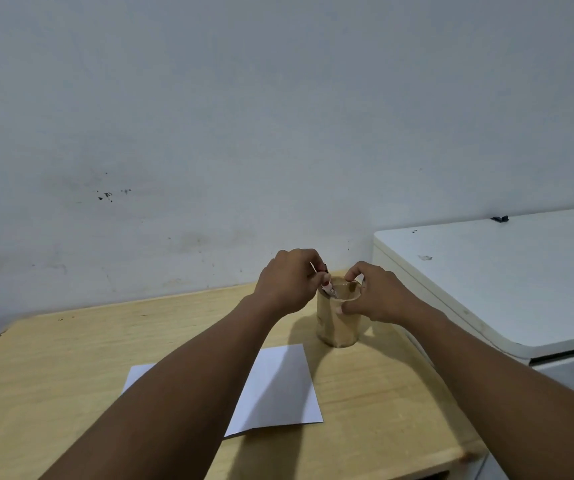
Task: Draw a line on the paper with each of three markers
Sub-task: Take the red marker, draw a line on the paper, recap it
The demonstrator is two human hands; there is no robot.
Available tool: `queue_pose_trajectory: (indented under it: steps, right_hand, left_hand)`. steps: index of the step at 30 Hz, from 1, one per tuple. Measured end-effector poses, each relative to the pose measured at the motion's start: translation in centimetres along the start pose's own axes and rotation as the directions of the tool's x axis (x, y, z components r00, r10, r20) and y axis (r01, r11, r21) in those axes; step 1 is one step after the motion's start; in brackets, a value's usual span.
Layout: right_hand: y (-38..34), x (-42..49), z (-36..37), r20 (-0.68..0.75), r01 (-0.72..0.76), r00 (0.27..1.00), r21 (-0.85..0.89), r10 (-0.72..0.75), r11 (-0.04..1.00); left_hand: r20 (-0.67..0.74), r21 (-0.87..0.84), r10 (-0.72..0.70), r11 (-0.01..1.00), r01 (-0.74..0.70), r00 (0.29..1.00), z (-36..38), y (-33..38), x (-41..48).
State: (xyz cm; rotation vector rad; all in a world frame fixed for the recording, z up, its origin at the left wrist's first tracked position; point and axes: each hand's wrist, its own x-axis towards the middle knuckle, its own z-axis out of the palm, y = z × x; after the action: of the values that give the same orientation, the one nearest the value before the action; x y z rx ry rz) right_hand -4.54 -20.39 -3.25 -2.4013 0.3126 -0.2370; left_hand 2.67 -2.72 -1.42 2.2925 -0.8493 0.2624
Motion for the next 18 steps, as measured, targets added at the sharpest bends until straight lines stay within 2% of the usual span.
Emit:
queue_pose_trajectory:
  steps: [4, 8, 9, 11, 13, 14, 16, 18]
  right_hand:
    - [-0.7, -0.4, -0.5, -0.032, 0.009, 0.999, -0.009, -0.009, 1.0]
    - [-3.9, -1.2, -1.5, -0.132, 0.073, 0.99, 0.119, -0.057, 0.99]
    - [-5.2, -1.5, -1.7, -0.079, 0.049, 0.996, 0.18, -0.036, 0.982]
    - [-7.9, -2.3, -1.3, 0.162, -0.064, 0.987, 0.274, 0.019, 0.96]
    - [-10.3, -3.3, 0.4, 0.412, -0.181, 0.911, 0.334, 0.029, 0.925]
    - [-11.2, -3.6, 1.7, 0.488, -0.227, 0.873, 0.387, 0.011, 0.894]
    - [-12.9, -4.2, 4.9, 0.531, -0.314, 0.847, 0.55, -0.035, 0.774]
    - [-14.1, -4.6, 8.3, 0.474, -0.368, 0.88, 0.727, -0.035, 0.58]
  left_hand:
    - [-0.066, -0.044, 0.008, 0.999, -0.011, 0.998, -2.3, 0.2, 0.1]
    - [-0.143, -0.184, -0.039, 0.983, 0.012, 0.989, -6.2, 0.9, -0.8]
    - [-0.155, -0.234, -0.068, 0.972, 0.03, 0.985, -7.3, 0.8, -1.2]
    - [-0.174, -0.34, -0.128, 0.938, 0.062, 0.976, -9.6, 0.1, -2.3]
    - [-0.158, -0.467, -0.201, 0.878, 0.107, 0.967, -11.7, -1.3, -3.7]
    - [-0.127, -0.531, -0.237, 0.837, 0.136, 0.963, -12.6, -2.1, -4.7]
    - [-0.032, -0.615, -0.293, 0.759, 0.212, 0.955, -14.0, -3.8, -6.9]
    - [0.076, -0.657, -0.334, 0.692, 0.299, 0.939, -14.6, -5.8, -9.3]
